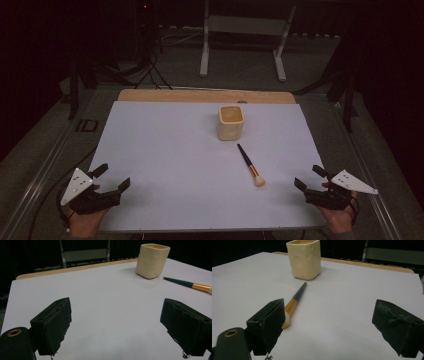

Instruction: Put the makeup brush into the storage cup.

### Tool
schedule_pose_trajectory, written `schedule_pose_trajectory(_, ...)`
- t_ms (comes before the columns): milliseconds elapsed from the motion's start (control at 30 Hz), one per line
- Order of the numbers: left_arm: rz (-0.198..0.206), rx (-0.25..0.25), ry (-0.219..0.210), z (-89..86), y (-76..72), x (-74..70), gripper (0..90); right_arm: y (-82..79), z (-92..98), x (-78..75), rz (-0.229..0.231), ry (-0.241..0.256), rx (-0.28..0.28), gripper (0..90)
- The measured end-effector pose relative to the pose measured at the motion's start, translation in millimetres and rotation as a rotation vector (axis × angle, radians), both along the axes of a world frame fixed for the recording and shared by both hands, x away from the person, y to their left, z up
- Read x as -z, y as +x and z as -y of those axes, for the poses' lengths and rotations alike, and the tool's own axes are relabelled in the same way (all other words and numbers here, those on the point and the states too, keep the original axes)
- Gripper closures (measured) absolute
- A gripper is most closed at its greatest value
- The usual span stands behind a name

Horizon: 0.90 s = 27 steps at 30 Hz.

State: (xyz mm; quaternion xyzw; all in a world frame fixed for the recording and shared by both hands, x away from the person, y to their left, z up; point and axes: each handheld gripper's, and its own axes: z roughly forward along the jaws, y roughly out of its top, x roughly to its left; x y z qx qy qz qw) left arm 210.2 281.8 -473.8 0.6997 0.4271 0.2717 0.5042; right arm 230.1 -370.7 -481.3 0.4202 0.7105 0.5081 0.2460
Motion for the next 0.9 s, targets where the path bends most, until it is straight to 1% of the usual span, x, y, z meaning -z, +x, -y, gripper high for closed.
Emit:
schedule_pose_trajectory(200, 0.002, 0.000, 0.000, -0.3, -0.6, 0.3, 10.8, 0.2, -0.4, -0.4, 0.003, -0.003, 0.000, 11.4)
schedule_pose_trajectory(233, 0.008, -0.007, 0.021, 0.5, -1.7, 0.0, 11.1, 0.5, -0.5, -0.4, 0.003, -0.004, -0.002, 11.5)
schedule_pose_trajectory(300, 0.008, -0.007, 0.021, 0.5, -1.7, 0.0, 11.3, 1.1, -1.0, -0.1, -0.004, -0.005, -0.005, 11.5)
schedule_pose_trajectory(333, 0.013, -0.009, 0.028, 0.6, -2.0, -0.3, 11.7, 1.5, -1.1, 0.0, -0.006, -0.005, -0.007, 11.9)
schedule_pose_trajectory(467, 0.014, -0.014, 0.021, -0.2, -1.5, -0.1, 11.8, 1.1, -0.2, -1.0, -0.003, -0.001, -0.003, 11.9)
schedule_pose_trajectory(600, 0.008, -0.006, 0.013, -1.1, -1.4, -0.1, 11.8, 0.8, -1.6, -2.2, 0.000, -0.004, -0.002, 11.9)
schedule_pose_trajectory(700, -0.002, 0.000, 0.032, 1.2, -0.5, 0.9, 11.8, 1.3, -3.5, -2.5, -0.002, -0.005, -0.006, 11.9)
schedule_pose_trajectory(900, 0.000, 0.004, 0.033, 2.3, -0.9, 0.9, 12.4, 2.3, -5.5, -3.3, 0.000, -0.004, -0.007, 11.9)
